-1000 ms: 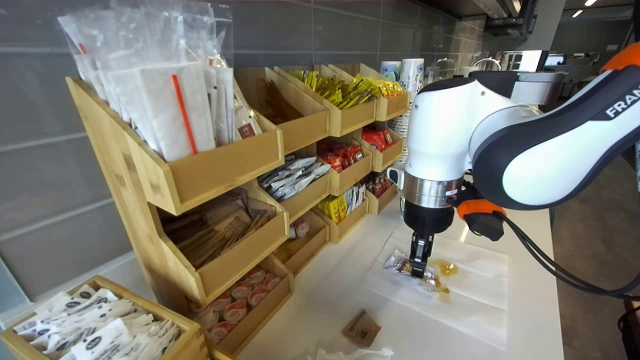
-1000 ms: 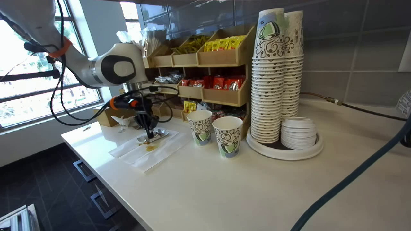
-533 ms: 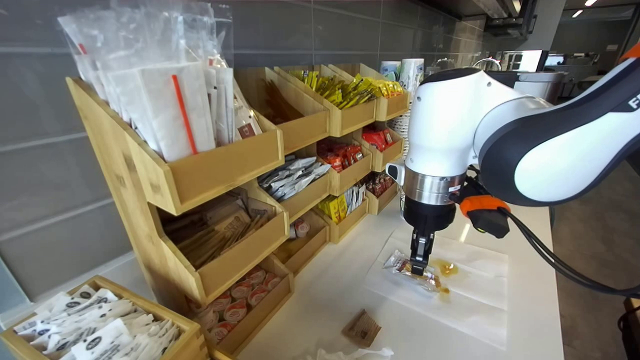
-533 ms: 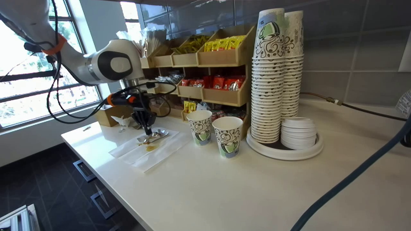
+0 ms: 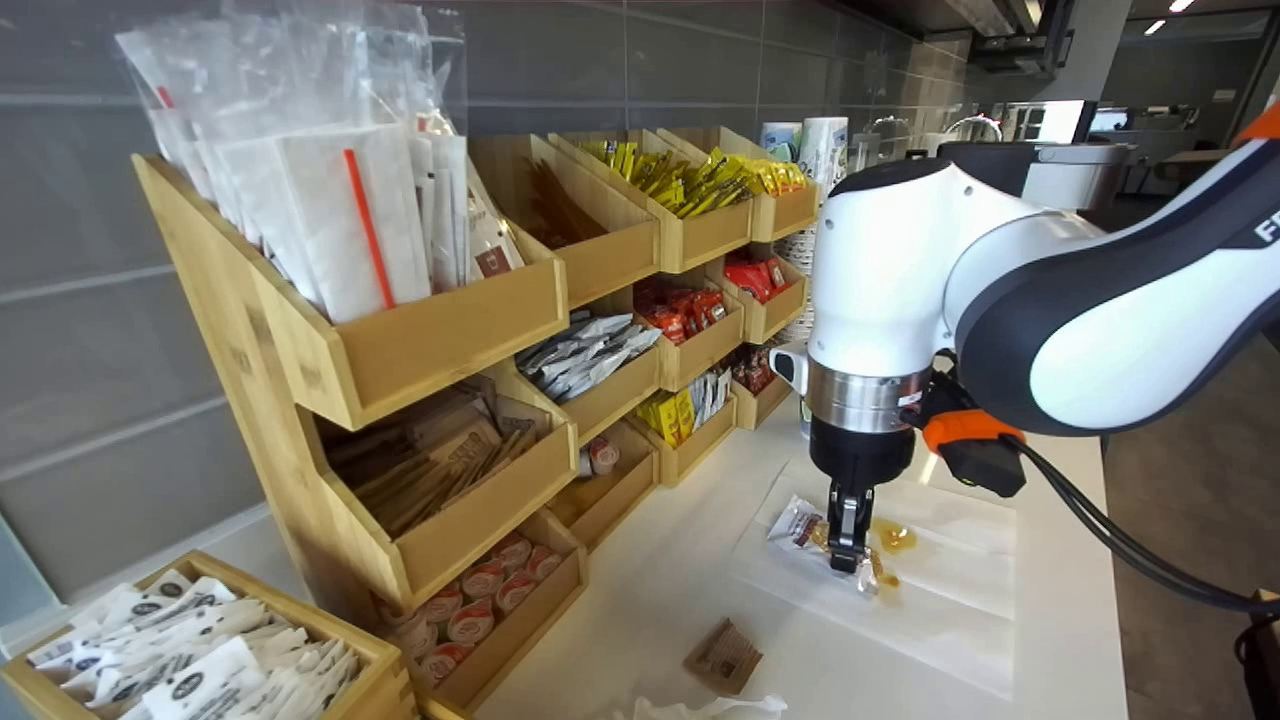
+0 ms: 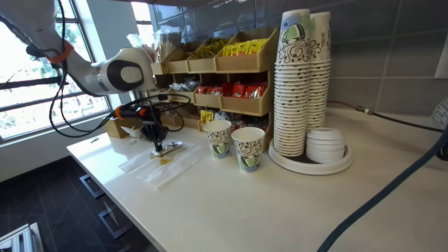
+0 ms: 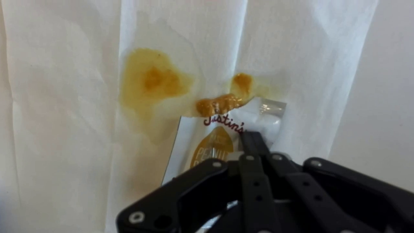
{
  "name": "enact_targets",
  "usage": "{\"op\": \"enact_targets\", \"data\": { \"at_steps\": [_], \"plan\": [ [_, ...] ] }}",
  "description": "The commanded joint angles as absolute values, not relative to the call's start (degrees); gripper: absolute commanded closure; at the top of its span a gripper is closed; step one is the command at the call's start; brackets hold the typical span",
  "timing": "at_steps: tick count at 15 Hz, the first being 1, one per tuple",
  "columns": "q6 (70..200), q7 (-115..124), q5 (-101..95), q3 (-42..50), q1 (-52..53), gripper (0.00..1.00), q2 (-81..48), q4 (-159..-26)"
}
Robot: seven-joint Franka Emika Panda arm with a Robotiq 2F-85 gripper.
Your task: Press down on the white sachet.
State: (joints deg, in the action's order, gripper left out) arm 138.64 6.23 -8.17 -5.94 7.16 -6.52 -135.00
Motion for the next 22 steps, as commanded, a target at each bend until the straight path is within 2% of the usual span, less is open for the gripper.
{"op": "enact_targets", "data": {
  "at_steps": [1,10,22],
  "plan": [
    [138.8,6.8,-9.4,-5.6,7.3,1.00,-7.6,-134.9],
    [139.2,6.3,-8.9,-5.4,6.9,1.00,-8.6,-134.9],
    [137.4,7.9,-11.6,-5.9,8.0,1.00,-3.4,-135.0]
  ]
}}
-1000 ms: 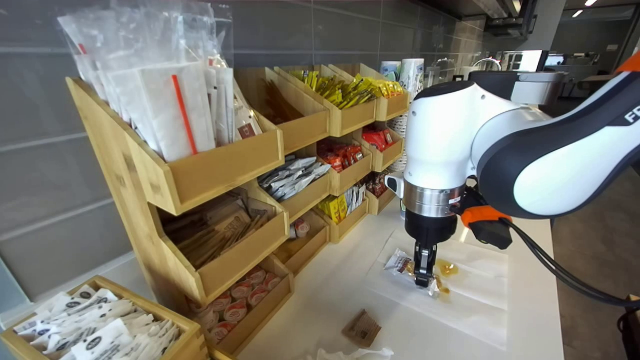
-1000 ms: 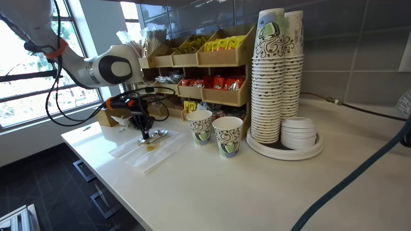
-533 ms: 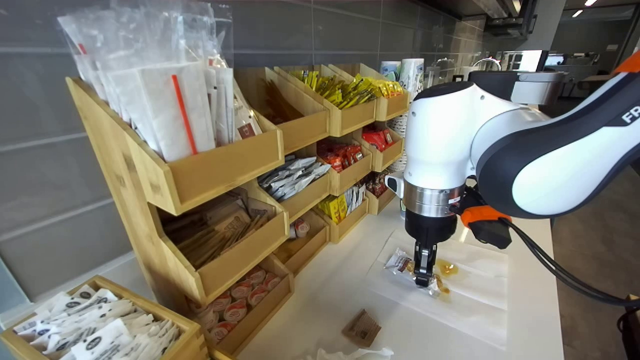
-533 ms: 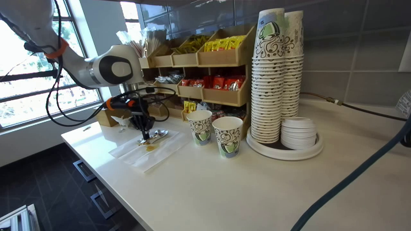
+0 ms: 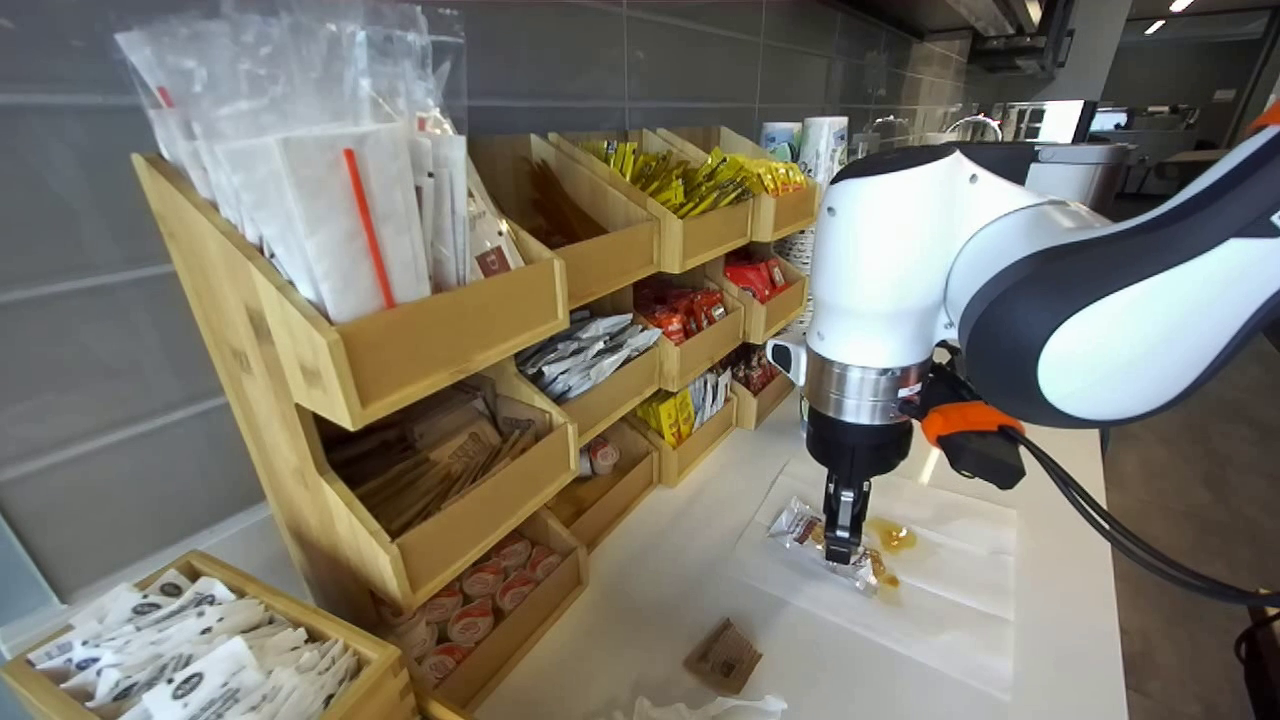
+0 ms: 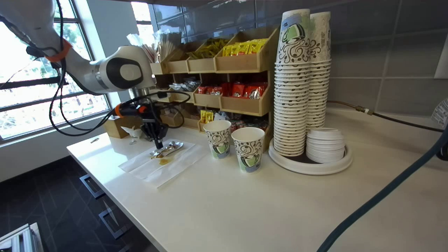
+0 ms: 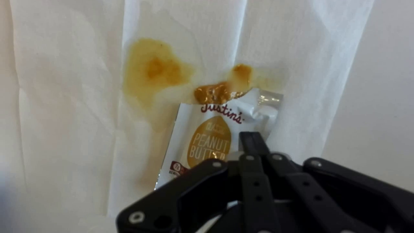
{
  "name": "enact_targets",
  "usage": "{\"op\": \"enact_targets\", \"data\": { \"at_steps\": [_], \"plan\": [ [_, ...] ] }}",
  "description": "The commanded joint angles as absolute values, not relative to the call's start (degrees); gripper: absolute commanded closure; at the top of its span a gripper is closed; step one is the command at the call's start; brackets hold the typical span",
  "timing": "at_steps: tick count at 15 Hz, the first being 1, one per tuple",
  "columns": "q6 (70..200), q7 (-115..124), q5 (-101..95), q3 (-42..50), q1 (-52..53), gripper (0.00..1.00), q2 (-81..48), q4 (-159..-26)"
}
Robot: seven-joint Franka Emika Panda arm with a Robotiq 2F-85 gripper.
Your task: Press down on the white sachet.
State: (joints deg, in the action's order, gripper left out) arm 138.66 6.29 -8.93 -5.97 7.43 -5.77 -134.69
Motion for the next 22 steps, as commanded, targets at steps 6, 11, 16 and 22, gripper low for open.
{"op": "enact_targets", "data": {
  "at_steps": [6,11,16,22],
  "plan": [
    [136.8,4.9,-11.3,-6.1,7.3,0.74,0.2,-135.7],
    [135.9,4.6,-11.0,-6.1,7.0,0.46,3.2,-136.3],
    [135.2,0.1,-8.9,-5.5,6.4,0.12,7.3,-138.1],
    [134.3,-6.7,-5.9,-3.6,5.9,0.00,15.1,-142.8]
  ]
}}
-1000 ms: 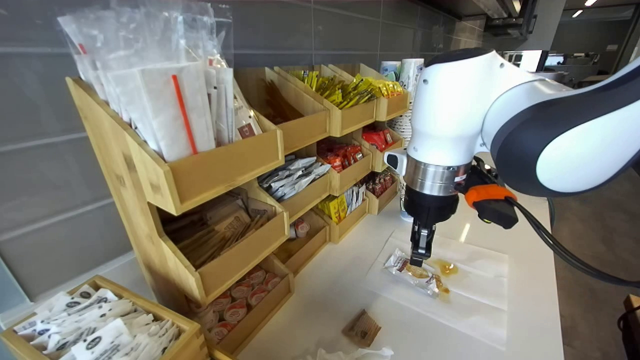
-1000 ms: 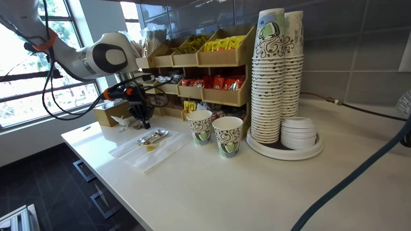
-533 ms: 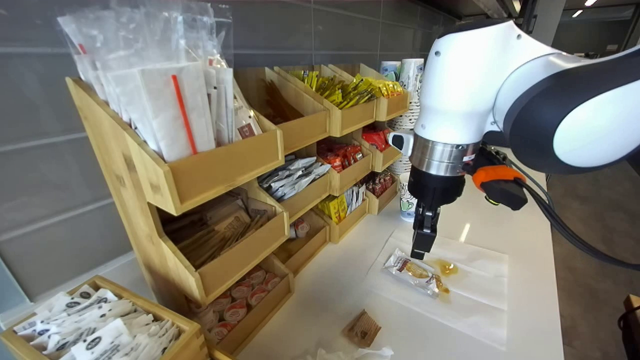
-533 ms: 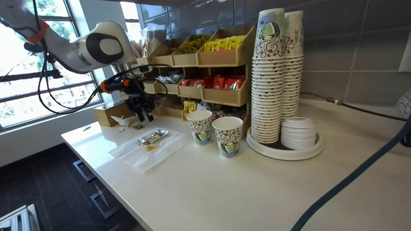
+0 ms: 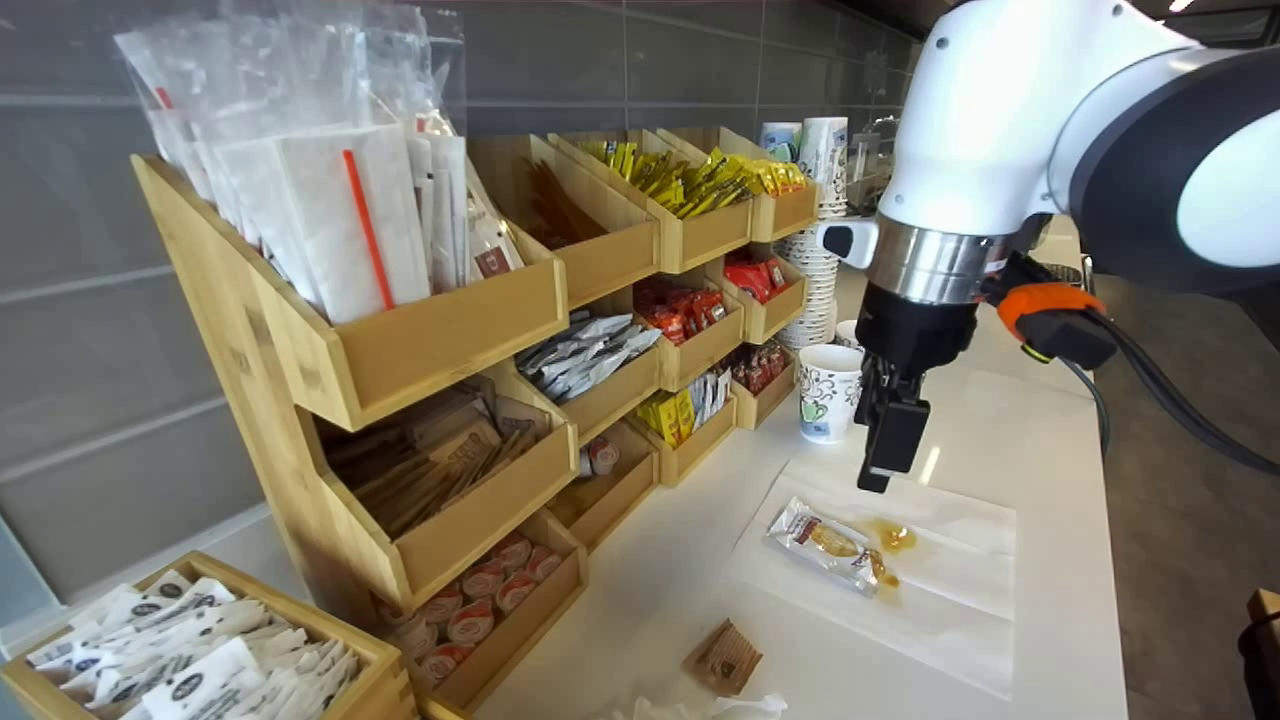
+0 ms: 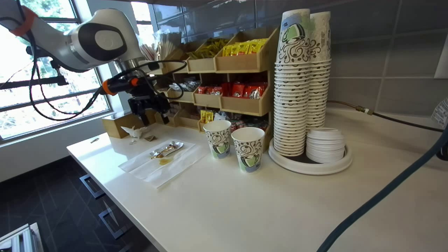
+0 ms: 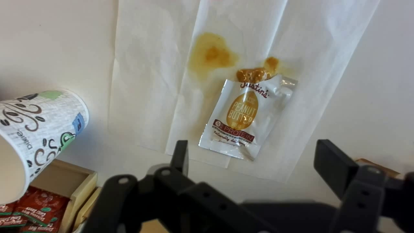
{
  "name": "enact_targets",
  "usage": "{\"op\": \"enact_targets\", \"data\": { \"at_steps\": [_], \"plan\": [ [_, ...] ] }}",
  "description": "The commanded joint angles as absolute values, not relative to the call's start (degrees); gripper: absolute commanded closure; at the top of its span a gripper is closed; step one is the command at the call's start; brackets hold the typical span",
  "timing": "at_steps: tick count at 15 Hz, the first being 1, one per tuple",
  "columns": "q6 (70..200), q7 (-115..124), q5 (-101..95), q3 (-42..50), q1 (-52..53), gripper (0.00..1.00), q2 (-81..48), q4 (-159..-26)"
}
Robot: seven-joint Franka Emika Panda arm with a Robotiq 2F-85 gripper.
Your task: Press down on the white sachet.
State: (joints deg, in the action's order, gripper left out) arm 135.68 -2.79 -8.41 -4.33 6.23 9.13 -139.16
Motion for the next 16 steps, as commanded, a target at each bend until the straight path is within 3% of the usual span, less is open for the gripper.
{"op": "enact_targets", "data": {
  "at_steps": [1,9,10,16],
  "plan": [
    [133.7,-7.7,-5.6,-3.4,6.0,0.00,16.8,-143.7],
    [129.4,-11.6,-3.8,-2.1,7.0,0.00,27.6,-148.3],
    [130.4,-9.8,-5.2,-2.9,6.2,0.00,23.4,-145.8],
    [129.8,-10.0,-5.2,-2.8,6.3,0.00,26.2,-147.3]
  ]
}}
